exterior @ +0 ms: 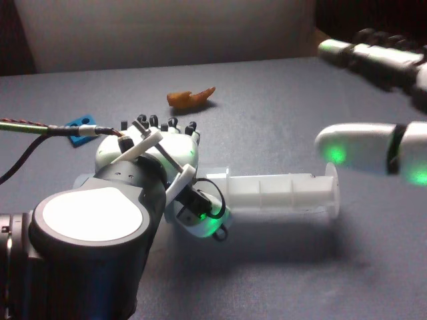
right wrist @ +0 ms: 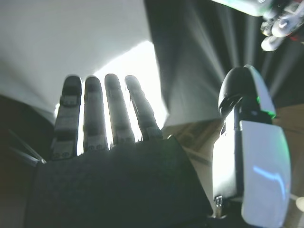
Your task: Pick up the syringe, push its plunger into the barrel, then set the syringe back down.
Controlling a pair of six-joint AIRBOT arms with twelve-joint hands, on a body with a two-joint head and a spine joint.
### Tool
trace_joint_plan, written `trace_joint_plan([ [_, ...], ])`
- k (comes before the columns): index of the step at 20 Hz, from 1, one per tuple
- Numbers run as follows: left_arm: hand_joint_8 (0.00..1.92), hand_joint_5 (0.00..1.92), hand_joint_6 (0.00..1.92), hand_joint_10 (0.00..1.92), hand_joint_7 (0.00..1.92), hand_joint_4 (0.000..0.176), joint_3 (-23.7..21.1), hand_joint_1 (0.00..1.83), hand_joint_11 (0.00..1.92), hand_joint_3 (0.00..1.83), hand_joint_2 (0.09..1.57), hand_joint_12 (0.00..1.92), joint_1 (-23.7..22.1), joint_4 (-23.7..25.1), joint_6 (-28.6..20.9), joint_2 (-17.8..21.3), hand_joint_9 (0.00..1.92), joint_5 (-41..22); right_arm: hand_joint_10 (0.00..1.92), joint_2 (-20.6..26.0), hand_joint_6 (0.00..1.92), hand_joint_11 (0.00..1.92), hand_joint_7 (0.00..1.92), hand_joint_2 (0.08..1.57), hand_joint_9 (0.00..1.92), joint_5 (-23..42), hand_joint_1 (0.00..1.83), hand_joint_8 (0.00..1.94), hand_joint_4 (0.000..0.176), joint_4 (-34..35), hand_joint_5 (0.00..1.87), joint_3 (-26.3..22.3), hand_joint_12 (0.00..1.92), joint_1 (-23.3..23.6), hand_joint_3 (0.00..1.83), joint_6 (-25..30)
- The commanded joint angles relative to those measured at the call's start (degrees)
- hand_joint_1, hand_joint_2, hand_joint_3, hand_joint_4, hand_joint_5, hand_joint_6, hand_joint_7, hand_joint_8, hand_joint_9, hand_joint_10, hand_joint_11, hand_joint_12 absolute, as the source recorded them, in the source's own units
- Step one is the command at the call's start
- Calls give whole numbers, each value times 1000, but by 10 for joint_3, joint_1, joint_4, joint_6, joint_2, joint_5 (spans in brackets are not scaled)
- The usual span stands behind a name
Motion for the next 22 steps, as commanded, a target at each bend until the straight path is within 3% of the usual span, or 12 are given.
trace_joint_plan([
  [1, 0, 0, 0, 0, 0, 0, 1, 539, 0, 0, 1092, 0, 2, 63, -5, -1, 0, 15, 2, 7, 3, 0, 72, 996, 36, 67, 202, 2, 0, 4, 80, -2, 159, 1, 0, 2],
  [6, 0, 0, 0, 0, 0, 0, -7, 514, 0, 0, 1075, 0, 27, 104, -36, -4, 0, 45, 0, 8, 1, 0, 42, 1003, 15, 11, 196, 1, 0, 16, 64, -3, 146, 4, 1, -17],
  [10, 0, 0, 0, 0, 0, 0, -22, 520, 0, 0, 1083, 0, 45, 128, -42, -6, 0, 93, 3, -6, 1, 0, 44, 1013, 23, -39, 183, 2, 0, 44, 65, -3, 247, 38, 1, -111],
  [13, 0, 0, 0, 0, 0, 0, -20, 536, 0, 0, 1076, 0, 56, 148, -57, -13, 0, 110, 2, -19, 3, 0, 42, 1020, 14, -44, 188, 2, 0, 60, 64, -3, 249, 48, 1, -140],
  [17, 0, 0, 0, 0, 0, 0, -8, 553, 0, 0, 1070, 0, 68, 172, -57, -29, 0, 137, 3, -21, 1, 0, 48, 1019, 19, -71, 186, 2, 0, 82, 67, -6, 259, 68, 0, -241],
  [20, 0, 0, 0, 0, 0, 0, 5, 541, 0, 0, 1062, 0, 73, 179, -57, -41, 0, 137, 6, -19, 3, 0, 60, 1015, 38, -58, 170, 4, 0, 84, 75, -6, 278, 78, 0, -257],
  [22, 0, 0, 0, 0, 0, 0, 12, 505, 0, 0, 1070, 0, 80, 185, -57, -49, 0, 142, 6, -17, 4, 0, 40, 1023, 12, -66, 148, 5, 0, 84, 54, -9, 155, 88, 2, -263],
])
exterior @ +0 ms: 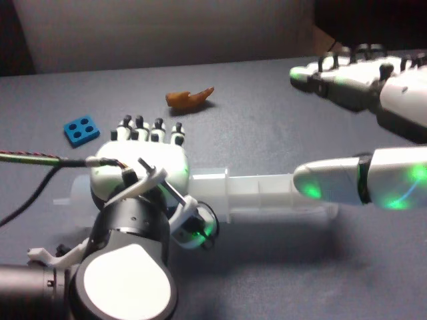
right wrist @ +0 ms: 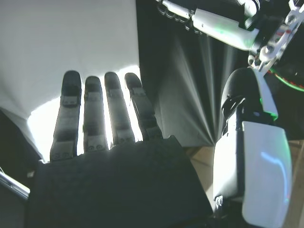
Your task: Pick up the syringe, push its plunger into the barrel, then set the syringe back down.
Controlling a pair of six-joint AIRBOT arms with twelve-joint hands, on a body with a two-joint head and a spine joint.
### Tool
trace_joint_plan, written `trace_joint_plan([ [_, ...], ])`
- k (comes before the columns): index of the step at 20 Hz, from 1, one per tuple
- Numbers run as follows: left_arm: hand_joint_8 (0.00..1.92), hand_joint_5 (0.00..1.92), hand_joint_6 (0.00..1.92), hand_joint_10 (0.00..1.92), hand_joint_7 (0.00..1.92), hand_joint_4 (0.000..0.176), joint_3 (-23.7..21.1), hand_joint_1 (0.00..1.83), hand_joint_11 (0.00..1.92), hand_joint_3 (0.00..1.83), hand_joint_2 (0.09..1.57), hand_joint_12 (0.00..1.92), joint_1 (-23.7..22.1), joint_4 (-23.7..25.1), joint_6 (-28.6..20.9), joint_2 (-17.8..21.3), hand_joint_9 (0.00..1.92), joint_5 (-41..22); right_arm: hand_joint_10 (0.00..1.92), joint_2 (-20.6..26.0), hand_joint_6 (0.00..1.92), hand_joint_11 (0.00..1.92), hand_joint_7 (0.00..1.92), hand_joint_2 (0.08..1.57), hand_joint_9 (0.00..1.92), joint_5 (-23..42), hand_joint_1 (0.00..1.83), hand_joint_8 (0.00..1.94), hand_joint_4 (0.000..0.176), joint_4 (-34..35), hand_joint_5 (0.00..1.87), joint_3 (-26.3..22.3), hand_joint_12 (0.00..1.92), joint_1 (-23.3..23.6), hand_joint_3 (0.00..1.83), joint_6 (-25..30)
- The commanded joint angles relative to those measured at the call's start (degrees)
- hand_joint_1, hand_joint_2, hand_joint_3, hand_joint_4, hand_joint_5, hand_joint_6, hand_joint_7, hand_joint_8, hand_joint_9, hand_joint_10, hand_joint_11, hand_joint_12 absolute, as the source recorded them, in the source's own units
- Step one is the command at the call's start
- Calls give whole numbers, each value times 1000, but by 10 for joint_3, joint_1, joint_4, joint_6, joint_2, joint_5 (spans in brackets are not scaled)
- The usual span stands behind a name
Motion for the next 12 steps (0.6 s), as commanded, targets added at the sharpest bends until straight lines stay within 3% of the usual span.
trace_joint_plan([
  [1, 0, 0, 0, 0, 0, 0, 6, 566, 0, 0, 1044, 0, 0, 59, 0, -4, 0, 33, 5, 3, 3, 0, 37, 1025, 9, 49, 156, 4, 0, -13, 50, -6, 117, 5, 2, 1],
  [5, 0, 0, 0, 0, 0, 0, 16, 524, 0, 3, 1068, 0, 10, 65, 0, -16, 0, 33, 0, 6, 0, 0, 38, 999, 17, 65, 11, 0, 0, -13, 52, -18, 165, -3, 0, 12],
  [12, 0, 0, 0, 0, 0, 0, 39, 531, 0, 6, 1079, 0, 21, 69, -2, -34, 0, 33, 1, 3, 7, 1, 18, 949, 3, 82, 0, 10, 0, -13, 23, -19, 56, -16, 0, 54],
])
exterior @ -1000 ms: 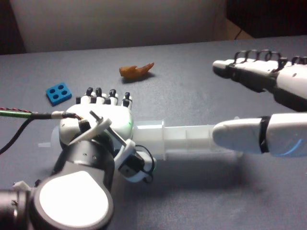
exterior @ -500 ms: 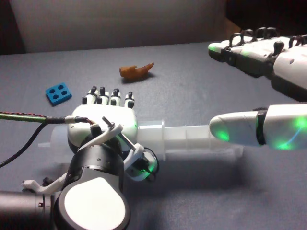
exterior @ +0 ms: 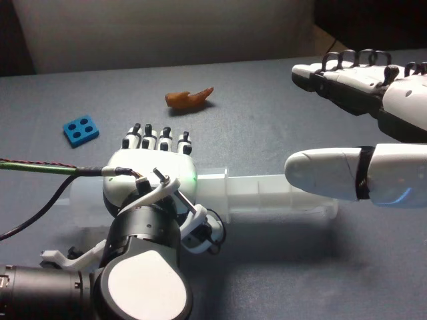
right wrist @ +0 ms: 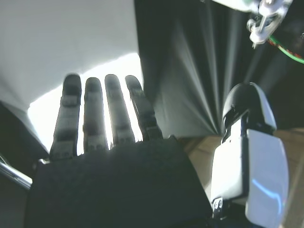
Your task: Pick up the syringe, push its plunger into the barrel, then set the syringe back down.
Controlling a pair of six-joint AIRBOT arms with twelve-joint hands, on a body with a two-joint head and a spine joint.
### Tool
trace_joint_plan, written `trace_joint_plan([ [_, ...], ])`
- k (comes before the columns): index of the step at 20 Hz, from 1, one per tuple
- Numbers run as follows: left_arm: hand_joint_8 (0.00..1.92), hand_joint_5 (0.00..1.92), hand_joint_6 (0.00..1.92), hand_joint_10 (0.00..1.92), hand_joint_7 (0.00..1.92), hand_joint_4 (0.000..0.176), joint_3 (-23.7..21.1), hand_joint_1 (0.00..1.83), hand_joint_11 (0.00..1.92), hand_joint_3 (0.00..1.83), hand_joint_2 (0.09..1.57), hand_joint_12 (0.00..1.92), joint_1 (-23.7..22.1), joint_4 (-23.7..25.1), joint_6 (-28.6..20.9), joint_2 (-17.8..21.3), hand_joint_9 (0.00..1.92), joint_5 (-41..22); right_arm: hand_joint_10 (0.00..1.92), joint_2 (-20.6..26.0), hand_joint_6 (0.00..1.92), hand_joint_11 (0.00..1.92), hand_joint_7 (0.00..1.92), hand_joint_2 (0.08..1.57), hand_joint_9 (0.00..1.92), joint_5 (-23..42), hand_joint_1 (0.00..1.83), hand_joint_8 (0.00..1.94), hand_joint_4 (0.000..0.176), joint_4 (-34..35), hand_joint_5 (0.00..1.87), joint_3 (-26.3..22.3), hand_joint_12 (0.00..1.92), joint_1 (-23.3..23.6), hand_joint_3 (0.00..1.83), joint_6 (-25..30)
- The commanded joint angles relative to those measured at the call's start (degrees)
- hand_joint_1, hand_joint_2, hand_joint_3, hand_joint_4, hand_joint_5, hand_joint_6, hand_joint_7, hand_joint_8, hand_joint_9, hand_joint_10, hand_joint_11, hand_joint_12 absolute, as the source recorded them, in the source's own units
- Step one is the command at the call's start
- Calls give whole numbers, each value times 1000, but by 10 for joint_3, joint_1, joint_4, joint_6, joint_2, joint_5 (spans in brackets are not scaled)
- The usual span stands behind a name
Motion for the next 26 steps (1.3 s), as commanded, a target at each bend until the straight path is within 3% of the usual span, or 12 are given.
trace_joint_plan([
  [1, 0, 0, 0, 0, 0, 0, 6, 535, 0, 5, 1077, 0, 4, 57, -3, -3, 0, 31, 0, 0, 1, 0, 28, 942, 7, 53, 0, 1, 0, -18, 32, -1, 89, 6, 0, 13],
  [12, 0, 0, 0, 0, 0, 0, 29, 518, 0, 2, 1083, 0, 20, 70, -16, -8, 0, 16, 3, -5, 1, 0, 40, 961, 32, 68, 0, 1, 0, -18, 34, -2, 146, -10, 2, 34],
  [15, 0, 0, 0, 0, 0, 0, 36, 522, 0, 3, 1087, 0, 20, 71, -16, -11, 0, 10, 0, -3, 1, 0, 10, 970, 0, 69, 0, 1, 0, -18, 11, -2, 50, -14, 3, 38],
  [23, 0, 11, 4, 0, 0, 0, 48, 505, 0, 3, 1082, 0, 32, 79, -26, -18, 0, 1, 1, -3, 4, 0, 44, 986, 24, 72, 0, 3, 0, -18, 38, -2, 132, -16, 0, 42],
  [26, 13, 59, 18, 11, 40, 0, 49, 525, 1, 10, 1102, 0, 34, 81, -27, -20, 32, 1, 0, -2, 0, 0, 8, 984, 0, 74, 0, 1, 0, -18, 10, -2, 70, -17, 0, 45],
])
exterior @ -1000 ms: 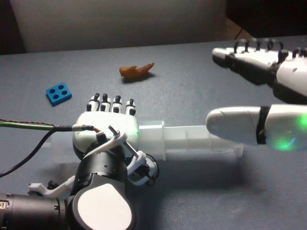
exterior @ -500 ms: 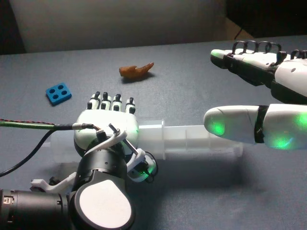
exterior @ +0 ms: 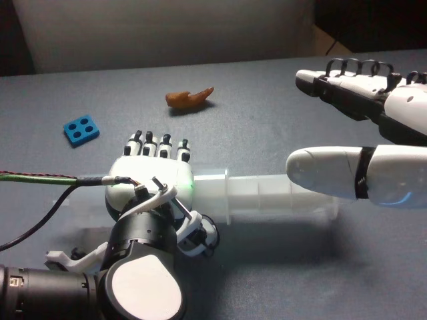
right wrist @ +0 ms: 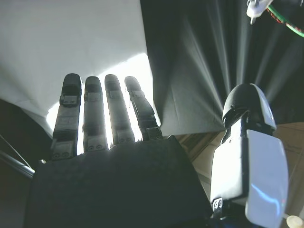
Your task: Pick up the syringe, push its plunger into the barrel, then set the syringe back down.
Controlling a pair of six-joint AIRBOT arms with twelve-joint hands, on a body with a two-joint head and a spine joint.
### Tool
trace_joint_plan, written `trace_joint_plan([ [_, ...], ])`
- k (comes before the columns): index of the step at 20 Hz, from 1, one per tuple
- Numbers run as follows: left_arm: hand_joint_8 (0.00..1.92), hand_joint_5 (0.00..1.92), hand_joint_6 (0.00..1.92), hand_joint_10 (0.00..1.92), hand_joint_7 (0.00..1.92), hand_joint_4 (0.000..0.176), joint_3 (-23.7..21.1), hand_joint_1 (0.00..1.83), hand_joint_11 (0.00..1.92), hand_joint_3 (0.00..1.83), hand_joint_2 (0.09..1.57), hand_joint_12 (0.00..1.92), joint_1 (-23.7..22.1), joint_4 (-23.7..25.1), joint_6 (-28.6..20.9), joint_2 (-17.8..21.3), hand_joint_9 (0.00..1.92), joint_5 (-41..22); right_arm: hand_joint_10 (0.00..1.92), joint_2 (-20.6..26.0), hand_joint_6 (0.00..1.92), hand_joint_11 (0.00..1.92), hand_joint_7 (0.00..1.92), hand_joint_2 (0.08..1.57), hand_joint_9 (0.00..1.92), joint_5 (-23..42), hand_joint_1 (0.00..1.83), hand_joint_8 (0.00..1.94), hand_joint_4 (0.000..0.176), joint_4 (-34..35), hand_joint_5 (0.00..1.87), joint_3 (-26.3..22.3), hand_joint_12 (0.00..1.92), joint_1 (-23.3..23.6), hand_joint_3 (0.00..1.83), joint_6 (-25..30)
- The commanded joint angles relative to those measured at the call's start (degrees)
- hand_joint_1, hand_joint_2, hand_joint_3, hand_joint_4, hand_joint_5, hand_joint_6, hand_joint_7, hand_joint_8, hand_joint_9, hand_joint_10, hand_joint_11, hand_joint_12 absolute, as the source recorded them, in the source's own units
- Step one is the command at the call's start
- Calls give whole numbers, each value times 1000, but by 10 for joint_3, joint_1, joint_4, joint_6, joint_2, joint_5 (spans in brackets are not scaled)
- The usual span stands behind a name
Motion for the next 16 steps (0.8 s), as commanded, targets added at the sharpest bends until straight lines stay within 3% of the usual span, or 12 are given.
trace_joint_plan([
  [1, 8, 98, 13, 11, 82, 0, 2, 522, 19, 5, 1118, 15, -1, 51, 1, -2, 71, 33, 0, 5, 1, 0, 12, 983, 0, 51, 0, 1, 0, -19, 16, -2, 93, 5, 0, 6],
  [6, 14, 288, 19, 18, 271, 0, 3, 733, 0, 0, 1054, 532, -2, 53, 1, -3, 240, 30, 0, 5, 0, 3, 0, 986, 0, 51, 0, 0, 0, -19, 0, -2, 13, 4, 0, 8],
  [7, 13, 323, 17, 21, 318, 0, 3, 788, 0, 0, 1047, 710, -2, 53, 1, -3, 289, 30, 0, 5, 0, 3, 0, 986, 0, 51, 0, 0, 0, -19, 0, -2, 12, 4, 0, 8],
  [9, 11, 368, 13, 24, 385, 0, 3, 778, 0, 4, 1085, 960, -2, 53, 1, -3, 369, 29, 0, 5, 0, 6, 0, 986, 0, 51, 0, 0, 0, -19, 0, -2, 14, 4, 0, 9],
  [13, 8, 528, 15, 22, 567, 0, 3, 844, 134, 1, 1143, 1037, -1, 53, 1, -3, 562, 25, 0, 5, 0, 0, 0, 986, 0, 51, 0, 0, 0, -19, 0, -2, 2, 3, 1, 10],
  [16, 20, 726, 39, 45, 754, 0, 0, 1008, 353, 0, 1165, 1011, 1, 53, 1, -3, 766, 25, 0, 5, 0, 0, 0, 989, 0, 51, 0, 0, 0, -19, 0, -2, 0, 1, 2, 11],
])
